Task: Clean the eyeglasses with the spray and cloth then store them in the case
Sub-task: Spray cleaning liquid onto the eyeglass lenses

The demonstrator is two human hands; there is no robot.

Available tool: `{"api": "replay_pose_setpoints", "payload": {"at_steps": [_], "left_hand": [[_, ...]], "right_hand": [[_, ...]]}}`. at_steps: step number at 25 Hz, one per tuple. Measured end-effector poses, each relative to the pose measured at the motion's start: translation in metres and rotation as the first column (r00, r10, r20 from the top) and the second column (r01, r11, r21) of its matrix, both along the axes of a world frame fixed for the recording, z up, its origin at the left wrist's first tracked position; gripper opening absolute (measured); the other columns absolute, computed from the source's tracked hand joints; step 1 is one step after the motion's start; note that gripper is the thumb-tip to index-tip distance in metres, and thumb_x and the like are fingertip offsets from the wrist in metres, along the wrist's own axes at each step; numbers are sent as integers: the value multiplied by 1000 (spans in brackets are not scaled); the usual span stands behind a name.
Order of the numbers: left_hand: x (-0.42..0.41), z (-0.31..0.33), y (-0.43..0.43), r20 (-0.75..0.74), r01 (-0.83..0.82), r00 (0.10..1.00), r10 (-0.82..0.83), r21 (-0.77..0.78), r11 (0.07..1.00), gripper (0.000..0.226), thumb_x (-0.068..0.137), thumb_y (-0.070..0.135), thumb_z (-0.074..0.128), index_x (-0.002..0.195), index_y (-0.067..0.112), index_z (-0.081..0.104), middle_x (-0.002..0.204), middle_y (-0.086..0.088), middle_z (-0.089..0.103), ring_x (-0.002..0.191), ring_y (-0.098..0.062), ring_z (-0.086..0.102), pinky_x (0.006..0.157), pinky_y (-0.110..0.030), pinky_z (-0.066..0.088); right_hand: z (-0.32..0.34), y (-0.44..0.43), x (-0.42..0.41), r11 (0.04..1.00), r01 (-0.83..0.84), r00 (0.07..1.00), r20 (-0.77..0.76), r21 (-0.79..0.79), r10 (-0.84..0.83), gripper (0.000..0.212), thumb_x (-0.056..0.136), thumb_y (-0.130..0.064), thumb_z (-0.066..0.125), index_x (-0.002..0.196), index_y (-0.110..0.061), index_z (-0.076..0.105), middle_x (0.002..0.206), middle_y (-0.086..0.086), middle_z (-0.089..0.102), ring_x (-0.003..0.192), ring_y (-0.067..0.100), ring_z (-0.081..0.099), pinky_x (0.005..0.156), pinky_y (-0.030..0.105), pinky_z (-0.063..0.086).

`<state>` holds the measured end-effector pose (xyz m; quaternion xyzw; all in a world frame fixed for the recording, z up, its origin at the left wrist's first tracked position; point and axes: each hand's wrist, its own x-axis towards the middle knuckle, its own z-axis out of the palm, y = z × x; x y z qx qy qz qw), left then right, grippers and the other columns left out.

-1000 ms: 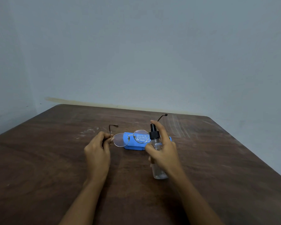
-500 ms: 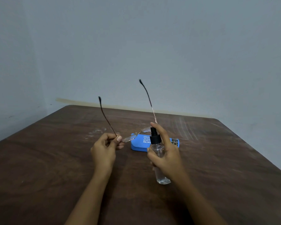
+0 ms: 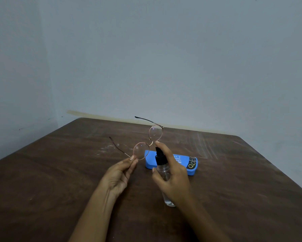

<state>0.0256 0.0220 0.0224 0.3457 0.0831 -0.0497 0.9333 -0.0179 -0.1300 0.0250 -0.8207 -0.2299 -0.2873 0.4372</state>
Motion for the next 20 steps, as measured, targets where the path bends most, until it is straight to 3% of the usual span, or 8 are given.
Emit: {"api": "replay_pose_setpoints", "payload": {"at_steps": [2,4,6,8,11,14,17,20], "left_hand": [[0,0,2,-22,38,999,-39,-38,999,46,87,-10,43,48,-3,68,51,-8,68,46,-10,66,42,-14,51],[-1,1,5,-28,75,997,-77,-49,996,43,86,-7,45,50,-3,68,53,-8,68,46,-10,65,41,-14,51],[-1,3,8,-25,90,995,-92,-43,995,40,86,-5,46,53,-3,68,53,-8,68,46,-10,65,40,-15,51],[1,5,12,-28,81,996,-82,-31,996,40,86,-6,46,53,-4,68,53,-9,68,45,-10,65,40,-15,50],[4,5,16,-57,80,995,-82,-27,996,41,87,-7,43,54,-6,68,53,-10,67,44,-11,65,39,-15,50],[4,7,16,-101,101,989,-105,-48,994,34,88,-7,40,65,-9,66,51,-13,67,42,-13,64,37,-15,49],[0,10,13,-119,114,986,-119,-46,992,21,89,-7,39,80,-9,58,50,-14,66,41,-13,64,38,-14,49],[1,11,14,-130,115,984,-121,-56,992,20,89,-7,39,81,-10,57,50,-15,66,42,-14,65,39,-15,50]], "right_hand": [[-2,8,1,1000,1,1000,13,10,-1,63,73,-24,52,127,-50,32,76,-29,52,65,-5,53,65,5,38],[-5,16,2,1000,-10,999,49,22,9,64,74,-27,51,128,-53,29,101,-26,55,87,-10,55,79,6,41],[-6,21,6,999,-13,997,82,47,9,67,75,-24,53,129,-56,27,113,-25,56,99,-5,57,86,9,43],[-7,18,12,998,-7,997,83,69,2,67,75,-21,56,128,-53,30,103,-31,57,89,-4,59,78,5,42],[-2,8,14,999,-36,999,23,-1,36,64,74,-24,54,125,-55,30,81,-24,55,69,0,55,64,5,39],[3,4,11,997,-52,998,-39,-53,50,60,68,-37,45,122,-58,27,70,-26,50,66,0,53,61,7,38],[6,7,8,998,-48,998,-35,-47,46,60,71,-27,51,118,-57,30,66,-20,52,63,4,52,58,10,37],[7,8,3,997,-56,998,-39,-57,53,59,72,-19,53,115,-54,34,65,-17,50,61,5,51,56,11,38]]}}
